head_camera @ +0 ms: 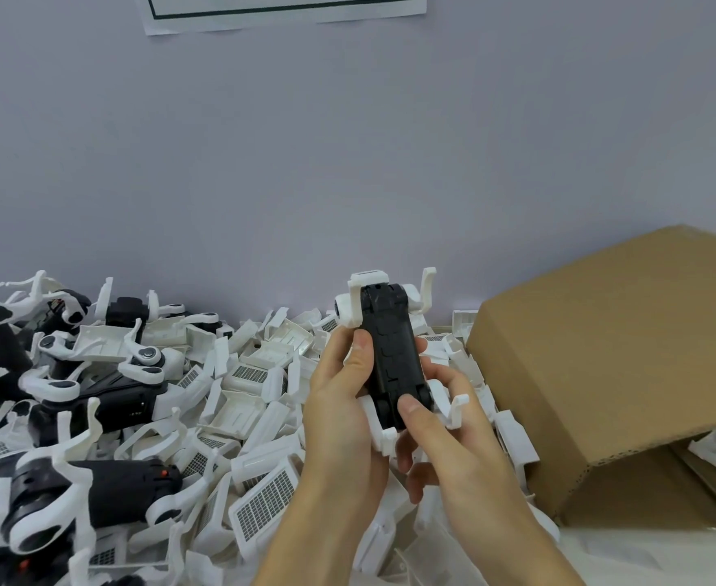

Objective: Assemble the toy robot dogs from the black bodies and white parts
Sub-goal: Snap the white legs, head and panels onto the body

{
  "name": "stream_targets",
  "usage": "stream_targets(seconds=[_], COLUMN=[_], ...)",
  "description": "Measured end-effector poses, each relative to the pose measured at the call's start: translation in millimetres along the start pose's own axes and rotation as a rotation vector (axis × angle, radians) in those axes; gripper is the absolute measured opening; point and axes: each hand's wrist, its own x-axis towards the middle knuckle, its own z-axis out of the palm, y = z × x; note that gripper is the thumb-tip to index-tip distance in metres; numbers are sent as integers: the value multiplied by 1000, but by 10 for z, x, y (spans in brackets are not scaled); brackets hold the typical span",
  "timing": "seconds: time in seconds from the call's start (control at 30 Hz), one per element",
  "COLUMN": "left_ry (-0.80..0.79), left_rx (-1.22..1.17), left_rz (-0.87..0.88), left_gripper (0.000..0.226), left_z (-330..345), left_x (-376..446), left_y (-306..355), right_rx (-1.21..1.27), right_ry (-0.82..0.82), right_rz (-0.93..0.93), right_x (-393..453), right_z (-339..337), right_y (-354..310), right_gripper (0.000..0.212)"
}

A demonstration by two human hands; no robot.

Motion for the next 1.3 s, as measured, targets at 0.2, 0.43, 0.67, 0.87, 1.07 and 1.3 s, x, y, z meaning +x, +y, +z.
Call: stream_targets(seconds=[0.2, 0.43, 0.67, 0.87, 1.07, 1.3], left_ry=[3, -10, 7, 13, -92, 148], left_rx=[9, 19, 7, -59, -251, -166], left_rz=[-14, -15, -8, -59, -115, 34], left_gripper=[46, 48, 49, 54, 37, 66], left_z=[4, -9, 20, 23, 12, 39], left_x=[-8, -21, -13, -12, 16, 95], left_y=[5, 26, 12, 21, 21, 34], right_rx=[2, 2, 18, 69, 237, 4], right_ry=[-16, -31, 2, -7, 64, 168], right_rz=[3, 2, 25, 12, -21, -208], right_x=[1, -25, -16, -33, -30, -69], right_z=[-12, -11, 6, 0, -68, -188], right_y=[12, -2, -21, -89, -161, -241], right_gripper=[34, 38, 27, 24, 33, 23])
